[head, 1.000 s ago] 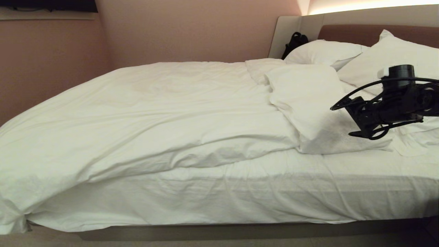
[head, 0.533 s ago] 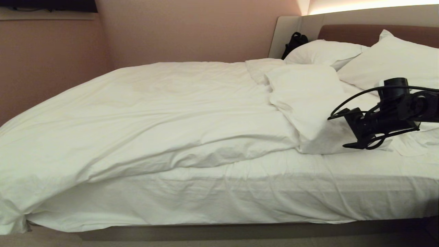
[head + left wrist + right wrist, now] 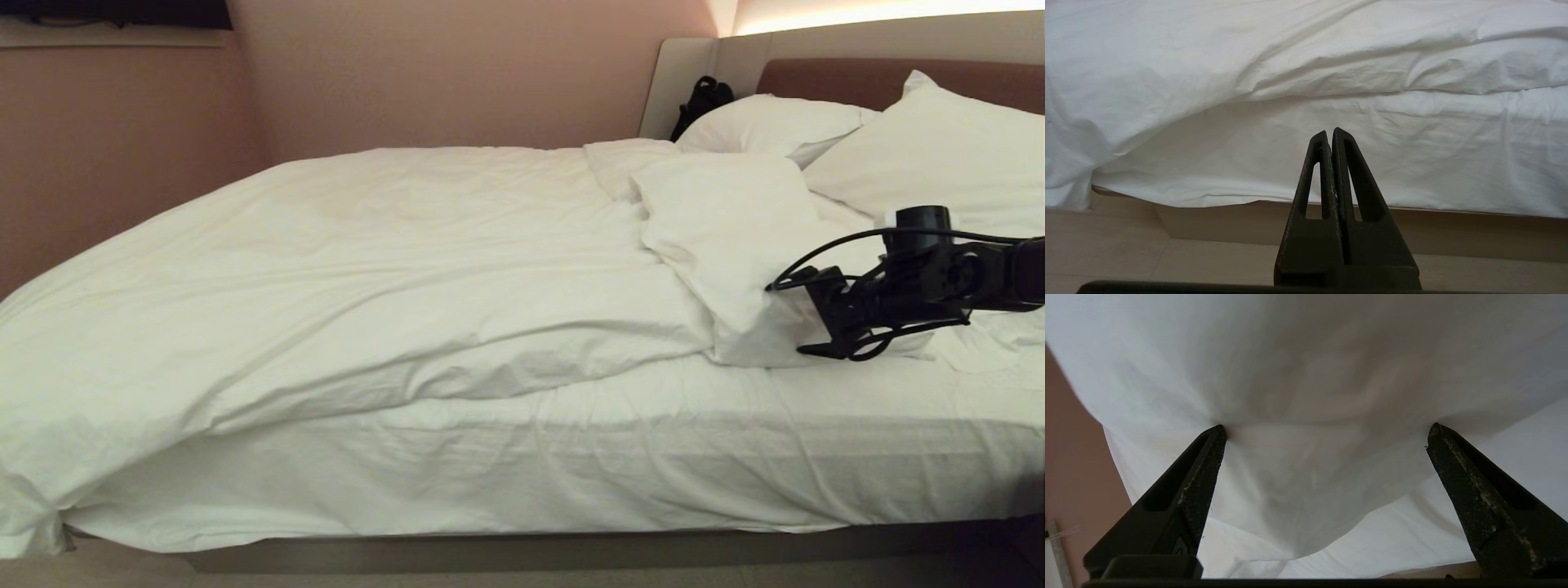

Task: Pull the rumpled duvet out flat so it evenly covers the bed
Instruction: Hold the folded corner of the quilt

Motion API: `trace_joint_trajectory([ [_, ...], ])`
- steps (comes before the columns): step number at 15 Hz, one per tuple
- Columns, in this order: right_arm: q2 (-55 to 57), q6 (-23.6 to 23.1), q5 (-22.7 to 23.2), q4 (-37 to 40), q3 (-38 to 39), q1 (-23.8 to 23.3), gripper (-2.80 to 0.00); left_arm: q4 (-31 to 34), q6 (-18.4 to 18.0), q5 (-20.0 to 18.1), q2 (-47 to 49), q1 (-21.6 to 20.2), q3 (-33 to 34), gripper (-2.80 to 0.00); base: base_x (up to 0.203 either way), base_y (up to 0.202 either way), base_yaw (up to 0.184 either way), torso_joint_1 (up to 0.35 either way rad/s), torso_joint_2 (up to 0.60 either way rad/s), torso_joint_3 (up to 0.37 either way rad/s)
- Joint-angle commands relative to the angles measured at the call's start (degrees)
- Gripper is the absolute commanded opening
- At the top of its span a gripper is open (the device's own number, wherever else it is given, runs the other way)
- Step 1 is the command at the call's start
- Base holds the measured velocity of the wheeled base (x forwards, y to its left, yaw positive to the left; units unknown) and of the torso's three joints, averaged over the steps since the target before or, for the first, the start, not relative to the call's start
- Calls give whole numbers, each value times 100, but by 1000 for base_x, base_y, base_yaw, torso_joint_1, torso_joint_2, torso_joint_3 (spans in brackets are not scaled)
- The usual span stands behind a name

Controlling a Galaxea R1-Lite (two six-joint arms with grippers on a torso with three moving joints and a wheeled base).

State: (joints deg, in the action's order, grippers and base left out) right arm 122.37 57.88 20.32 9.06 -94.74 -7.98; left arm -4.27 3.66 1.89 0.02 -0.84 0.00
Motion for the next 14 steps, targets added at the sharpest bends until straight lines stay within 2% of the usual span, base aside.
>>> trace_joint_trajectory([
  [1, 76, 39, 15, -9, 8, -1, 0, -4, 3, 4, 1, -4, 0, -280, 0, 0, 0, 0, 0, 0],
  [7, 277, 39, 21, -462, 17, 42, 0, -4, 3, 4, -2, -4, 0, -280, 0, 0, 0, 0, 0, 0],
  [12, 340, 39, 631, -808, 17, 43, 0, -4, 3, 4, -2, -4, 0, -280, 0, 0, 0, 0, 0, 0],
  [14, 373, 40, 675, -910, 8, 43, 0, -4, 3, 4, 3, -4, 0, -280, 0, 0, 0, 0, 0, 0],
])
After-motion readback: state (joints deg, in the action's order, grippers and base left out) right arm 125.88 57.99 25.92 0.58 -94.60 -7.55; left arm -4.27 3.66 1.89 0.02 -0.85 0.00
